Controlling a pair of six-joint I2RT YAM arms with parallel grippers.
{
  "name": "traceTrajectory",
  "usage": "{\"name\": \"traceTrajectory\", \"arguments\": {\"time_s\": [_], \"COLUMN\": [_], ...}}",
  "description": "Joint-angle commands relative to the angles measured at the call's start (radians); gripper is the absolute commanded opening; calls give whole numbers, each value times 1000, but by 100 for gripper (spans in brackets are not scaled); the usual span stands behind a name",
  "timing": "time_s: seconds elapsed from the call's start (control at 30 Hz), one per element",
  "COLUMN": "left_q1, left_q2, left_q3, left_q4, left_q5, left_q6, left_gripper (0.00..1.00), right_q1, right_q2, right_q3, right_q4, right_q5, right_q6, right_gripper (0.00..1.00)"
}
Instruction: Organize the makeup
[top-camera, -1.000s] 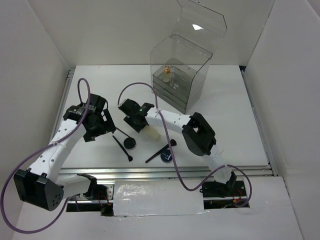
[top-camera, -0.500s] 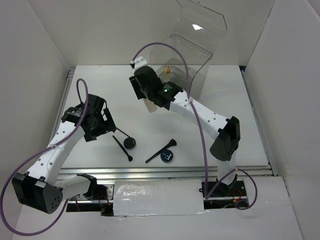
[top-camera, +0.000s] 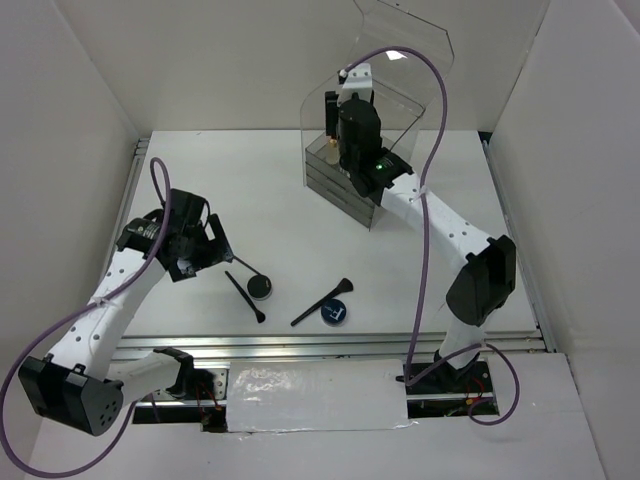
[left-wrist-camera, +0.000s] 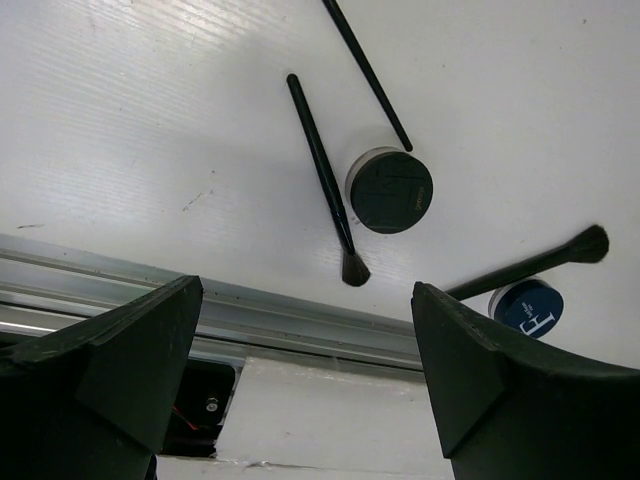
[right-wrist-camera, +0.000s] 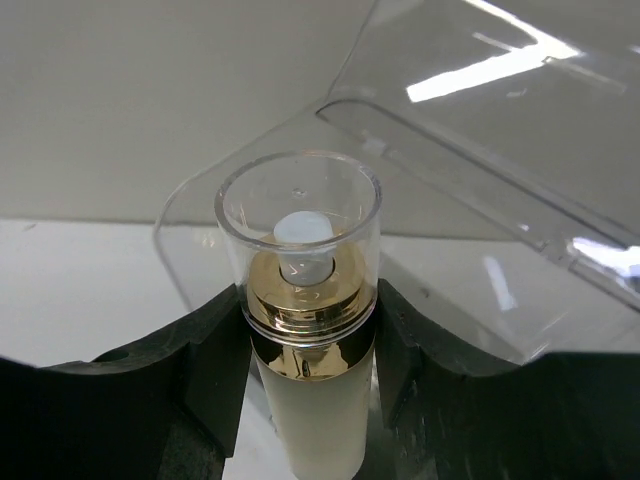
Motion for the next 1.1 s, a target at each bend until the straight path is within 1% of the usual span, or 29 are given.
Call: {"name": "traceTrajectory", "arguments": {"time_s": [0.0, 0.03, 0.1, 0.2, 0.33, 0.47, 0.57, 0.63, 0.83, 1.07], "left_q1": [6, 6, 6, 5, 6, 6, 6, 6, 6, 6], "left_q2": [-35, -46, -55, -76, -112, -147, -151, -150, -124, -87], "left_q3": [-11, -18, -24, -33, -47, -71, -80, -82, -76, -64], "left_q4": [22, 22, 21, 10, -5, -19, -28, -31, -27, -8], "left_q5": [20, 19, 19, 4, -16, -24, -32, -35, -36, -26], "left_q6": [34, 35, 40, 40, 35, 35, 38, 41, 58, 86], "left_gripper": [99, 99, 99, 99, 99, 99, 99, 99, 99, 99], "right_q1": [-16, -21, -24, -41, -56, -60, -62, -65, -67, -67], "right_q2": [35, 66, 98, 144, 141, 157, 169, 181, 187, 200], "right_q3": [45, 48, 60, 92, 11, -15, -44, -53, -107, -158], "right_q4": [329, 415, 483, 491, 554, 549, 584, 577, 546, 565], "right_q5": [89, 103, 131, 144, 174, 190, 218, 226, 235, 256], "right_q6": [-126, -151, -202, -182, -135, -110, -109, -101, -29, -10], "right_gripper": [0, 0, 0, 0, 0, 0, 0, 0, 0, 0]}}
